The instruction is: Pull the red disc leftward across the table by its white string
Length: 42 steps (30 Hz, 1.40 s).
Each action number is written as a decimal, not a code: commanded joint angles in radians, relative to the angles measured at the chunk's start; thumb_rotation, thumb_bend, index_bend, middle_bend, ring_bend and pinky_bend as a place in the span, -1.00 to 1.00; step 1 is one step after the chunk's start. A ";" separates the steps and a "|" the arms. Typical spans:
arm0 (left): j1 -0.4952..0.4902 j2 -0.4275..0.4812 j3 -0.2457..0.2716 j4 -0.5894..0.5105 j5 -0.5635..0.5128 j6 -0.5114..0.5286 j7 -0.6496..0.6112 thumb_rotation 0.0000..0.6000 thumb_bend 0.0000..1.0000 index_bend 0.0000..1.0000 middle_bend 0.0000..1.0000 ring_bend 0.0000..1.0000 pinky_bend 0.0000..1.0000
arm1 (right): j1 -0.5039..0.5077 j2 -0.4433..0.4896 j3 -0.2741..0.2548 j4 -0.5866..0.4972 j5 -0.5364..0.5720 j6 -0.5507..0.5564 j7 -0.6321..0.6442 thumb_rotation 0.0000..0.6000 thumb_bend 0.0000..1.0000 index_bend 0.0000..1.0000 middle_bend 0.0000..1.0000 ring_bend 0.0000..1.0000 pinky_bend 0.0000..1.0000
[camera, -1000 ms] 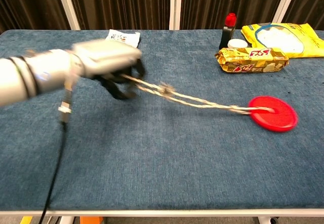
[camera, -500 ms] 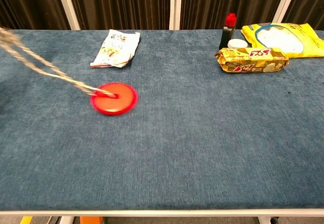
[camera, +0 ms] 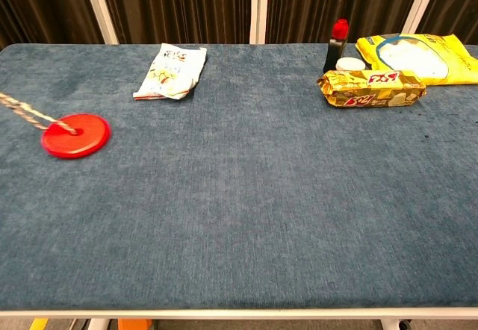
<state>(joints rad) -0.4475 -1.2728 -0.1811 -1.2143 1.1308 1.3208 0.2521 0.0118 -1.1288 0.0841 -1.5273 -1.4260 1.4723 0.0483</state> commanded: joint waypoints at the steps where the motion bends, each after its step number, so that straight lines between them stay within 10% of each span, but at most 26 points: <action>1: 0.000 -0.009 -0.017 -0.008 -0.005 0.004 0.020 1.00 -0.29 0.55 0.86 0.37 0.30 | 0.001 -0.003 0.000 0.005 0.002 -0.003 0.004 1.00 -0.57 -1.00 -1.00 -1.00 -1.00; 13: -0.076 -0.092 -0.005 -0.090 0.284 0.084 -0.154 1.00 -0.35 0.52 0.72 0.20 0.27 | 0.003 -0.010 -0.004 0.011 0.001 -0.006 0.008 1.00 -0.57 -1.00 -1.00 -1.00 -1.00; 16: -0.098 -0.097 0.037 -0.085 0.331 0.025 -0.176 1.00 -0.52 0.10 0.25 -0.25 0.12 | 0.003 -0.012 -0.006 0.016 0.003 -0.011 0.013 1.00 -0.57 -1.00 -1.00 -1.00 -1.00; 18: -0.106 -0.053 0.061 -0.146 0.295 -0.074 -0.144 1.00 -0.70 -0.60 -0.59 -0.82 -0.28 | 0.003 -0.011 -0.005 0.021 0.006 -0.012 0.018 1.00 -0.57 -1.00 -1.00 -1.00 -1.00; 20: -0.096 -0.035 0.058 -0.189 0.272 -0.078 -0.117 1.00 -0.83 -0.87 -0.99 -1.00 -0.57 | 0.001 -0.010 -0.004 0.026 0.009 -0.011 0.025 1.00 -0.57 -1.00 -1.00 -1.00 -1.00; 32: 0.043 0.063 0.084 -0.333 0.237 0.032 -0.152 1.00 -0.90 -0.90 -1.00 -1.00 -0.67 | 0.006 -0.015 -0.006 0.031 0.004 -0.017 0.028 1.00 -0.57 -1.00 -1.00 -1.00 -1.00; 42: 0.289 0.000 0.235 -0.289 0.303 0.254 -0.103 1.00 -0.88 -0.86 -1.00 -1.00 -0.67 | -0.004 -0.007 -0.015 0.004 -0.024 0.014 0.015 1.00 -0.57 -1.00 -1.00 -1.00 -1.00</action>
<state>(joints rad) -0.2248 -1.2330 0.0092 -1.5482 1.4102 1.5121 0.1336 0.0089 -1.1361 0.0701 -1.5232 -1.4492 1.4859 0.0644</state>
